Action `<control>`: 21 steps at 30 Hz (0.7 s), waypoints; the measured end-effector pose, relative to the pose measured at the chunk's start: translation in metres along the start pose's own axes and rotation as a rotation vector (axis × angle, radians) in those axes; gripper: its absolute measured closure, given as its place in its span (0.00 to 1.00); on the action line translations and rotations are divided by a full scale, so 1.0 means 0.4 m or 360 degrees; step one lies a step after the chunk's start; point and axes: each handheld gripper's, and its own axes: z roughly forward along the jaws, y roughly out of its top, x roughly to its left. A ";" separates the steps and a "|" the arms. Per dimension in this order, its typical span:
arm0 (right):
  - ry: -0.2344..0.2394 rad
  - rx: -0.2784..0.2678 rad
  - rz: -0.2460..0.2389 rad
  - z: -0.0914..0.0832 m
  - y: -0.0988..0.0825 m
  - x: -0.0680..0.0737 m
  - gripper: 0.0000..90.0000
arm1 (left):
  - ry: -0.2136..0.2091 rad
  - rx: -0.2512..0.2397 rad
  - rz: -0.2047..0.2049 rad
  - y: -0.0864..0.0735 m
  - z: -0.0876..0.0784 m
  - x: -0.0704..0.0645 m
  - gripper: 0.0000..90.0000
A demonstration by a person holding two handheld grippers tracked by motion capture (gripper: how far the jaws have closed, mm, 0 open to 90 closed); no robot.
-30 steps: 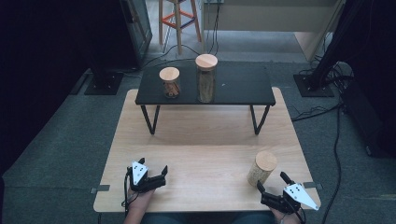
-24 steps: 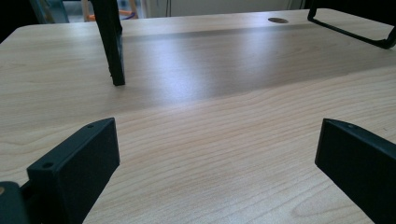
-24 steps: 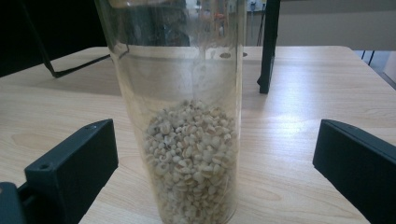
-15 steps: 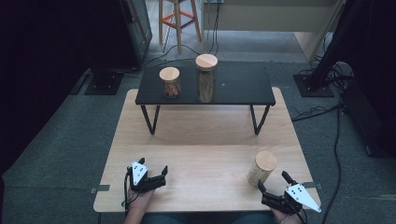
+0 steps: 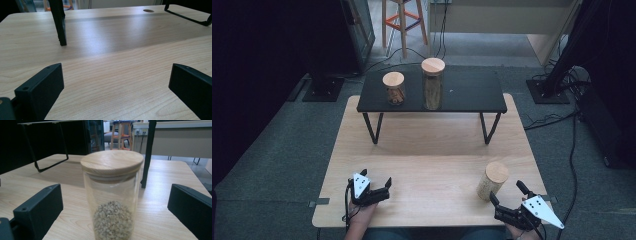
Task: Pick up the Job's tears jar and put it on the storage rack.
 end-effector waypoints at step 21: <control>0.0018 0.0016 -0.0036 0.040 0.035 0.006 0.00 | -0.0003 0.0001 -0.0005 0.000 0.000 0.002 0.00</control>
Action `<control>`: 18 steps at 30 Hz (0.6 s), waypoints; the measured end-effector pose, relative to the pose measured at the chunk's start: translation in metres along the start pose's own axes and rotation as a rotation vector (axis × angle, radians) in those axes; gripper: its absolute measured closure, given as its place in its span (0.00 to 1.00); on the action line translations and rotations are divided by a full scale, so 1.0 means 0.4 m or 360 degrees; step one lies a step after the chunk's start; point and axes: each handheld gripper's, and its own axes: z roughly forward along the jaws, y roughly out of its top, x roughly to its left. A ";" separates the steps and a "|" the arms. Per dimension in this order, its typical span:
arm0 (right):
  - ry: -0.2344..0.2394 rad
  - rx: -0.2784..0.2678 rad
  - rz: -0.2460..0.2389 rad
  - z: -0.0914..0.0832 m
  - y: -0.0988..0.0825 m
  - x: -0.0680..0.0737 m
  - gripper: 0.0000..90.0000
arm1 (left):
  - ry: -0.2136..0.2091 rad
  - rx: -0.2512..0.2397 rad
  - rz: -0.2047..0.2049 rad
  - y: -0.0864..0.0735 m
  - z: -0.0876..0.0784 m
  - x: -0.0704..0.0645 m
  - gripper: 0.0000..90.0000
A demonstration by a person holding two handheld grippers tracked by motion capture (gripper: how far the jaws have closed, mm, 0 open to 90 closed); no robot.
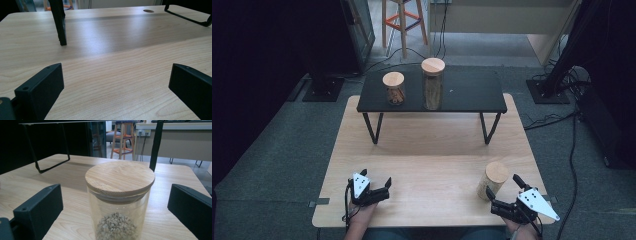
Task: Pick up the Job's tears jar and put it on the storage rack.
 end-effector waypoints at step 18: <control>-0.0038 0.0044 0.0024 0.066 0.028 -0.006 0.05 | -0.0001 0.0007 0.0004 0.002 0.001 0.000 0.00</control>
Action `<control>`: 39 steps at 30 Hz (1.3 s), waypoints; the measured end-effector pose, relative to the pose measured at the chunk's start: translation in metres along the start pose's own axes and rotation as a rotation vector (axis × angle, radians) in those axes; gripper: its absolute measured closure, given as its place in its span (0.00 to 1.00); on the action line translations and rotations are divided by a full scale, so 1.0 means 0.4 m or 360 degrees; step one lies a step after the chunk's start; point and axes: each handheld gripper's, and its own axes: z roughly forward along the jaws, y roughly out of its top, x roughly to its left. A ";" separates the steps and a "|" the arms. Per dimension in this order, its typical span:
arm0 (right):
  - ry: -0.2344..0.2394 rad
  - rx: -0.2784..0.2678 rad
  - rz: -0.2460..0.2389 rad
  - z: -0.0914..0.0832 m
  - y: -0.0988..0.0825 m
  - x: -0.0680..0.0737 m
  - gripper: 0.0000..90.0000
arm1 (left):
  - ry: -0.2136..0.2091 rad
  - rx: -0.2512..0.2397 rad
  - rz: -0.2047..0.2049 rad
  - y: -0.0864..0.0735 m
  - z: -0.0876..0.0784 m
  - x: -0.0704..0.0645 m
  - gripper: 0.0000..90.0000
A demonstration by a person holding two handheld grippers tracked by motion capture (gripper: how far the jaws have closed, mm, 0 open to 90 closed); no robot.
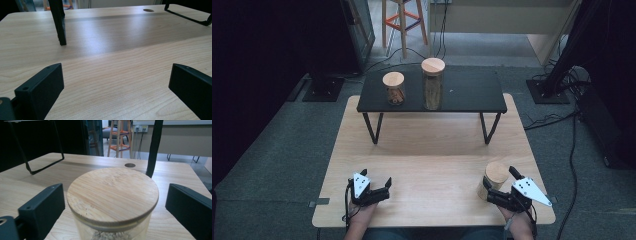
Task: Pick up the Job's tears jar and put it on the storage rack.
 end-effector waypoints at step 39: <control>0.0118 0.0042 -0.0017 0.023 0.101 -0.008 0.27 | -0.0002 0.0002 0.0001 0.000 0.000 0.000 0.00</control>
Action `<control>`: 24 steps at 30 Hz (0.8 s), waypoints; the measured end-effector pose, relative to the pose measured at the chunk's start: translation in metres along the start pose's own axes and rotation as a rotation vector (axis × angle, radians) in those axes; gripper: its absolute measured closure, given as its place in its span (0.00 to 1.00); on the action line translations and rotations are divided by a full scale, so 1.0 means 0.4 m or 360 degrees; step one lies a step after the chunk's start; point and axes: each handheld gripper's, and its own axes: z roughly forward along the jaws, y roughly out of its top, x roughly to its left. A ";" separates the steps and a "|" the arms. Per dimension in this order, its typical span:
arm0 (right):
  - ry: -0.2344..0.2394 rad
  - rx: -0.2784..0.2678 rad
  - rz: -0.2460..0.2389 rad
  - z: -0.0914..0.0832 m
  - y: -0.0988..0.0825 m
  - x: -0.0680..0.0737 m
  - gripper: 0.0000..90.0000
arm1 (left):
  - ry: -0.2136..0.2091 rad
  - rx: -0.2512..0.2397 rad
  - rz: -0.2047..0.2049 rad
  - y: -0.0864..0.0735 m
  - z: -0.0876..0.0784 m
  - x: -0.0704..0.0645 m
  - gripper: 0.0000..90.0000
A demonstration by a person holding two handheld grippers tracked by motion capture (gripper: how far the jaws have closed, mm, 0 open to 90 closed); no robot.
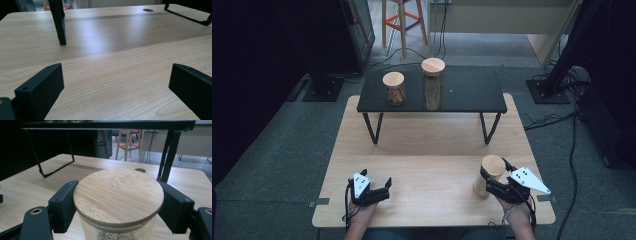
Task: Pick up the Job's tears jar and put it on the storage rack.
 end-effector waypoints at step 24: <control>0.0169 -0.0076 -0.0143 0.040 0.177 -0.006 0.27 | -0.0003 -0.0010 -0.0009 -0.003 -0.001 0.001 0.00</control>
